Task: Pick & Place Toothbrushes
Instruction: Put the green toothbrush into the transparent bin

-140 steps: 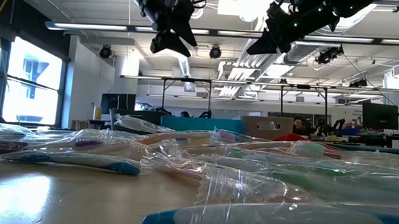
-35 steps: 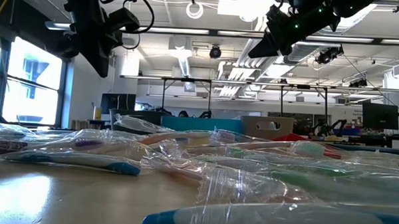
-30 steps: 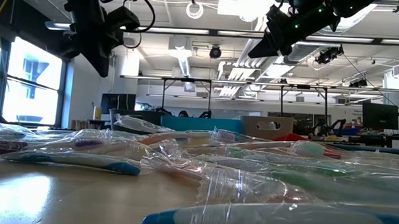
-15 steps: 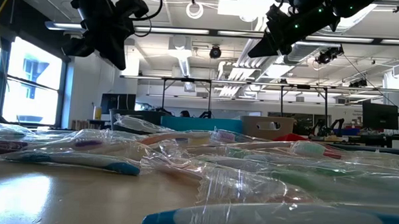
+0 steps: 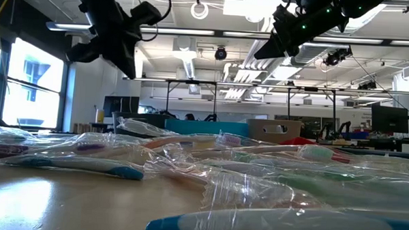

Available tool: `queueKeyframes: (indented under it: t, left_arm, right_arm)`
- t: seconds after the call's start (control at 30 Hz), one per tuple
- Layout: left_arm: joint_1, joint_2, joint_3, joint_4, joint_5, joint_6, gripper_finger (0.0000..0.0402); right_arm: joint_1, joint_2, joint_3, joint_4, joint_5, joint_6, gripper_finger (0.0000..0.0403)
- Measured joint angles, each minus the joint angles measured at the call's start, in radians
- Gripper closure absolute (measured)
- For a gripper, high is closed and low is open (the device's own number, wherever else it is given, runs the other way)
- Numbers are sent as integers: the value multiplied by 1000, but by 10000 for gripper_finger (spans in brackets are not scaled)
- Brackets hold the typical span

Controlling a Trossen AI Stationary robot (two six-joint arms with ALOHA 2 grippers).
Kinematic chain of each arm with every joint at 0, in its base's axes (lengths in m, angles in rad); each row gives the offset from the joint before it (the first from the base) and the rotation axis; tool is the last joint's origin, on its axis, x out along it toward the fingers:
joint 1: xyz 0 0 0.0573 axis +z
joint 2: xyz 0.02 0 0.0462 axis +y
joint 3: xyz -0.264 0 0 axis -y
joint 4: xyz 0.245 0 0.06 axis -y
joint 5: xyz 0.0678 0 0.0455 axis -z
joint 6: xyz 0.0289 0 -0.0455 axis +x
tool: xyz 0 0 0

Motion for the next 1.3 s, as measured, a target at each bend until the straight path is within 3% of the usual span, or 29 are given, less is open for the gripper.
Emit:
queueKeyframes:
  t: [0.17, 0.43, 0.57, 1.3]
  left_arm:
    - [0, 41, 0, 3, 6, -4, 393]
    - [0, 154, -2, 32, 36, -8, 306]
    - [0, 205, -1, 58, 39, -8, 283]
    - [0, 363, 0, 109, 93, -4, 279]
  right_arm:
    - [0, 0, 0, -4, -3, 0, 312]
    - [0, 0, 0, -1, -3, -1, 312]
    - [0, 0, 0, 0, -2, -1, 312]
    - [0, 0, 0, -9, -2, -1, 312]
